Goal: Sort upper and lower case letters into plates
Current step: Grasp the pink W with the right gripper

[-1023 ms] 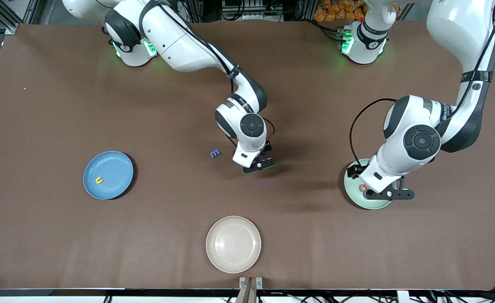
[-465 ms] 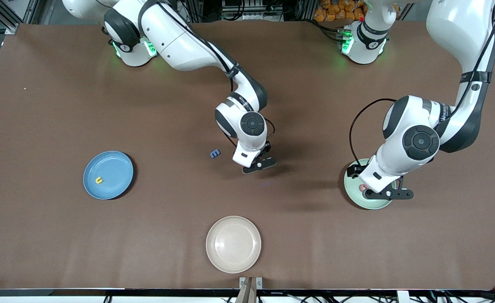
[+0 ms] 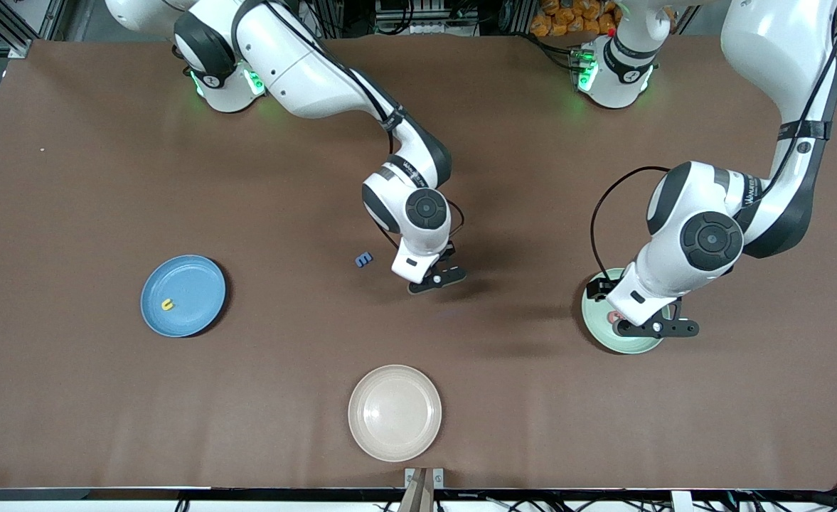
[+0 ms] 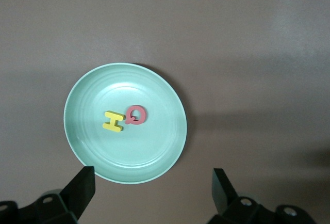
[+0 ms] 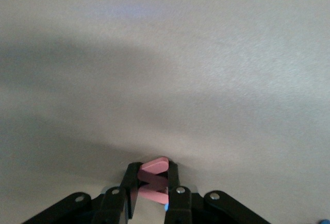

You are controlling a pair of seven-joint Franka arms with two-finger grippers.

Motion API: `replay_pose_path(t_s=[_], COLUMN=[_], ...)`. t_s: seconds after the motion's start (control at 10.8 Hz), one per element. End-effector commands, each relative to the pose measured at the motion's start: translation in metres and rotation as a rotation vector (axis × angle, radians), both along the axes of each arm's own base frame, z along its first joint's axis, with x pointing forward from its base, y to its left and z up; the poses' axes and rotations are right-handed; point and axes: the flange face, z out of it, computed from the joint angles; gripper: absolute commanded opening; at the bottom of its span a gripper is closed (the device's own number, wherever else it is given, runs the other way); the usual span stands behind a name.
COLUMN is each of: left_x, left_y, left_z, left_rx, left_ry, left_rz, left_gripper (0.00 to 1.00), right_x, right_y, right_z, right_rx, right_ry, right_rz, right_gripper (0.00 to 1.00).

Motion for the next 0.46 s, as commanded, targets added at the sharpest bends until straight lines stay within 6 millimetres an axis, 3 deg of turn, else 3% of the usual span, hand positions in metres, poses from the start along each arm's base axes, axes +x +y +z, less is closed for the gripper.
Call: replay_pose_path(t_s=[0.0,0.09,0.19,0.28,0.37], left_x=[-0.001,-0.005,-0.009,-0.015,-0.028], left_y=[-0.004,-0.016,-0.03,-0.049,-0.083], left_z=[0.003,0.003,0.004,0.004,0.004], left_rx=[-0.012,-0.013,-0.014,-0.012,-0.011], left_ry=[0.005,0.007,0.005,0.001,-0.003], left_rz=[0.0,-0.017,-0.028,-0.002,0.007], left_gripper=[1.0,1.0,1.0,1.0,1.0], right_x=[0.018,0.031,0.052,0.077,0.099], right_y=[-0.023,-0.039,-0.068,-0.106,-0.152], right_z=[0.039,0.055,0.067,0.084,0.093], right_rx=[-0.033,-0.05,-0.091,-0.119,-0.162], right_ry=[-0.023,-0.042,-0.047,-0.055,-0.028], right_rz=[-0.035,-0.07,-0.118,-0.177,-0.242], right_gripper=[0.0,0.0,0.0,0.0,0.0])
